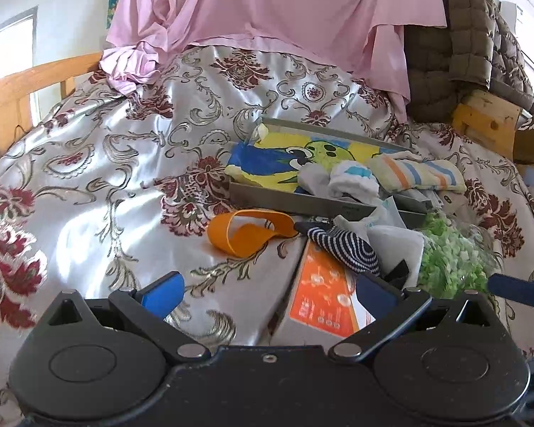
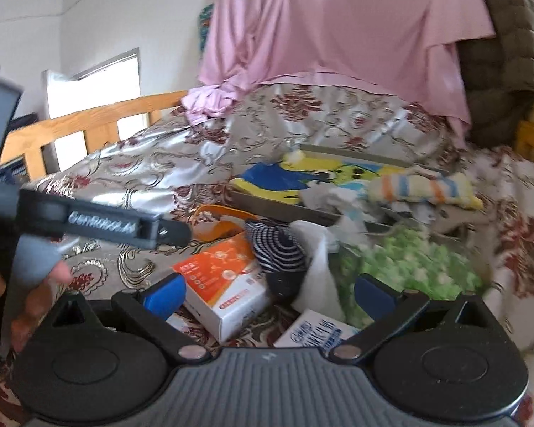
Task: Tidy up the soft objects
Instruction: 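Grasp the navy striped sock with the left gripper while the right gripper grasps a white cloth, then lift the navy striped sock with the left gripper while the right gripper lifts the white cloth, then carry the navy sock with the left gripper while the right gripper carries the white cloth over the tray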
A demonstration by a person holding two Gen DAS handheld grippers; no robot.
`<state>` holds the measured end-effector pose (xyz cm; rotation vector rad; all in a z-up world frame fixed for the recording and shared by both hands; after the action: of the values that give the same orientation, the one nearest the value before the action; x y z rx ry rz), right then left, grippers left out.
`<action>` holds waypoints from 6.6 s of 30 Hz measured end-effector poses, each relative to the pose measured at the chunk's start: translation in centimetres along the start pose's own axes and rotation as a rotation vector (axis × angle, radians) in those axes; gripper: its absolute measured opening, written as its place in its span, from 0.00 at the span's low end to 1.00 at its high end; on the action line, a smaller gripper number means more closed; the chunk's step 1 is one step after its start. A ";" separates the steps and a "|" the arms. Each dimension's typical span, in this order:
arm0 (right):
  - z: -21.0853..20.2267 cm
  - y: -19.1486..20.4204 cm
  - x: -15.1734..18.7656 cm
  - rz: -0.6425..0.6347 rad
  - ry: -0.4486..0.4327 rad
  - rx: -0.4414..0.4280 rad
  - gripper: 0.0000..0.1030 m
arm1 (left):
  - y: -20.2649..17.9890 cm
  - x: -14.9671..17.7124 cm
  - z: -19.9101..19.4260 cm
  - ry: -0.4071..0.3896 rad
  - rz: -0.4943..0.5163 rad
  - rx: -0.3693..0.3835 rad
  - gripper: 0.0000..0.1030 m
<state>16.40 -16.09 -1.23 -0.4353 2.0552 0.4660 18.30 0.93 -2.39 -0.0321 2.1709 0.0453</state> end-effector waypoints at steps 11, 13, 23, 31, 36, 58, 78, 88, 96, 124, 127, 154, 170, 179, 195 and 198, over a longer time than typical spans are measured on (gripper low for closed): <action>1.6 -2.2 -1.2 -0.008 -0.100 0.093 0.96 | -1.0 -2.3 4.1 0.024 0.073 0.084 0.99; 1.9 -3.2 -1.7 -0.005 -0.124 0.135 0.92 | -0.9 -2.6 5.0 0.032 0.066 0.095 0.99; 4.2 -4.9 -1.8 -0.050 -0.105 0.158 0.71 | -1.8 -3.3 8.1 0.046 0.099 0.137 0.99; 4.7 -3.2 -1.0 -0.170 -0.092 0.127 0.44 | -3.8 -4.2 9.0 0.031 0.175 0.181 0.92; 5.0 -2.5 -0.5 -0.201 -0.074 0.095 0.32 | -4.3 -4.5 9.7 0.052 0.185 0.223 0.86; 5.5 -3.5 -0.9 -0.086 -0.080 0.078 0.04 | -5.7 -4.2 9.9 0.104 0.285 0.235 0.17; 1.6 -7.7 -4.5 0.019 -0.229 0.250 0.04 | -4.8 -5.9 4.7 0.094 0.344 0.142 0.04; 2.2 -9.0 -3.7 -0.016 -0.154 0.365 0.04 | -4.1 -4.4 4.7 0.109 0.325 0.093 0.07; 3.5 -7.7 -2.8 -0.128 -0.079 0.382 0.04 | -5.9 -2.7 6.0 0.125 0.368 0.121 0.15; 3.5 -10.6 -3.1 0.135 -0.102 0.249 0.71 | -7.4 -1.7 6.4 0.155 0.385 0.160 0.61; 3.7 -10.4 -2.9 0.127 -0.092 0.244 0.72 | -7.5 -1.6 6.5 0.156 0.386 0.160 0.64; 4.0 -8.1 -2.4 0.022 -0.077 0.219 0.36 | -9.1 -0.8 6.3 0.136 0.470 0.129 0.41; 4.0 -7.6 -2.3 0.028 -0.093 0.186 0.15 | -9.3 -1.2 5.3 0.113 0.428 0.133 0.09; 2.3 -8.6 -3.6 0.074 -0.218 0.211 0.15 | -8.5 -4.3 4.1 -0.036 0.340 0.099 0.08; 8.1 -16.1 -13.9 0.223 -0.351 0.247 0.15 | -10.3 -16.2 12.9 -0.234 0.247 0.111 0.09; 10.1 -17.4 -15.0 0.278 -0.321 0.193 0.15 | -10.8 -17.2 15.6 -0.222 0.261 0.105 0.09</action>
<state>39.43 -24.37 4.32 0.0420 1.8302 0.4634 41.26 -9.08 2.77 0.3028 1.9404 0.0802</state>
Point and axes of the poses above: each gripper's, at about its wrist camera, not at the fingertips, and z roughly the way its jaws point, y to its left, x to its underside, the point moved 4 cm from there along z, roughly the way its jaws point, and after that the axes turned 9 degrees about z, right-handed, at the moved point
